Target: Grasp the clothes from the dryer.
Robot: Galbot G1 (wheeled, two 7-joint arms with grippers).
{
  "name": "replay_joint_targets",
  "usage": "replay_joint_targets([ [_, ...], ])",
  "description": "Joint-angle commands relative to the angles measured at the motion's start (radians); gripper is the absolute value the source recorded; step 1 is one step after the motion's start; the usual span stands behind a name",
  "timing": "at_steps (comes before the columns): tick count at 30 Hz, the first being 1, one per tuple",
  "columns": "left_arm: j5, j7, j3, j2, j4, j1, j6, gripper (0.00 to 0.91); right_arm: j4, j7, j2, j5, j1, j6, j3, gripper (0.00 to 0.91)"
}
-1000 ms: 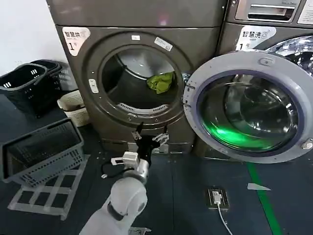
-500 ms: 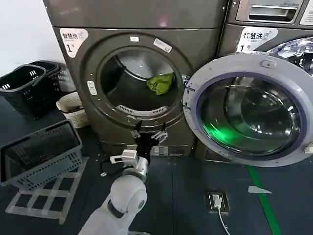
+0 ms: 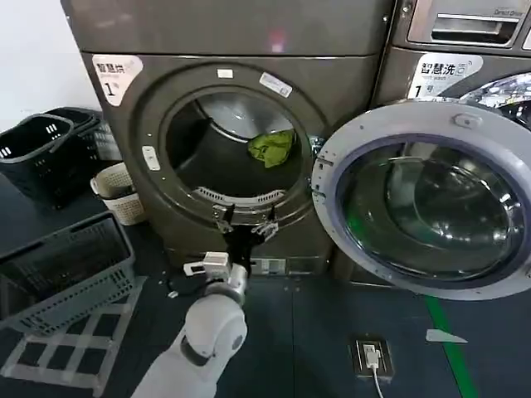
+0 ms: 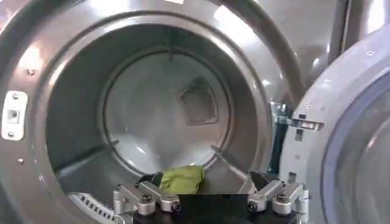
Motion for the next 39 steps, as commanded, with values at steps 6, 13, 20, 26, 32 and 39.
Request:
replay_joint_targets([
  [6, 0.001, -0.001, -0.005, 0.0, -0.004, 0.0, 0.002, 0.907, 0.001, -0.002, -0.002, 0.001, 0.0, 0.002, -0.001, 0.907],
  [13, 0.001, -0.001, -0.02, -0.001, -0.006, -0.001, 0.002, 0.907, 0.0, -0.003, -0.007, 0.006, -0.007, 0.004, 0.006, 0.907],
  [20, 0.001, -0.001, -0.02, 0.001, -0.012, 0.0, 0.004, 0.907, 0.002, -0.005, -0.004, 0.01, -0.01, 0.005, 0.008, 0.907],
  [26, 0.002, -0.001, -0.021, -0.004, -0.009, 0.001, 0.004, 0.907, -0.001, -0.007, -0.005, 0.01, -0.009, 0.006, 0.009, 0.907],
  [32, 0.001, -0.002, -0.022, -0.005, -0.004, -0.006, 0.005, 0.907, -0.002, -0.007, -0.006, 0.008, -0.005, 0.006, 0.006, 0.907],
  [39, 0.003, -0.002, -0.023, -0.013, 0.005, -0.012, 0.004, 0.907, -0.007, -0.008, -0.01, 0.008, -0.008, 0.007, 0.01, 0.907],
])
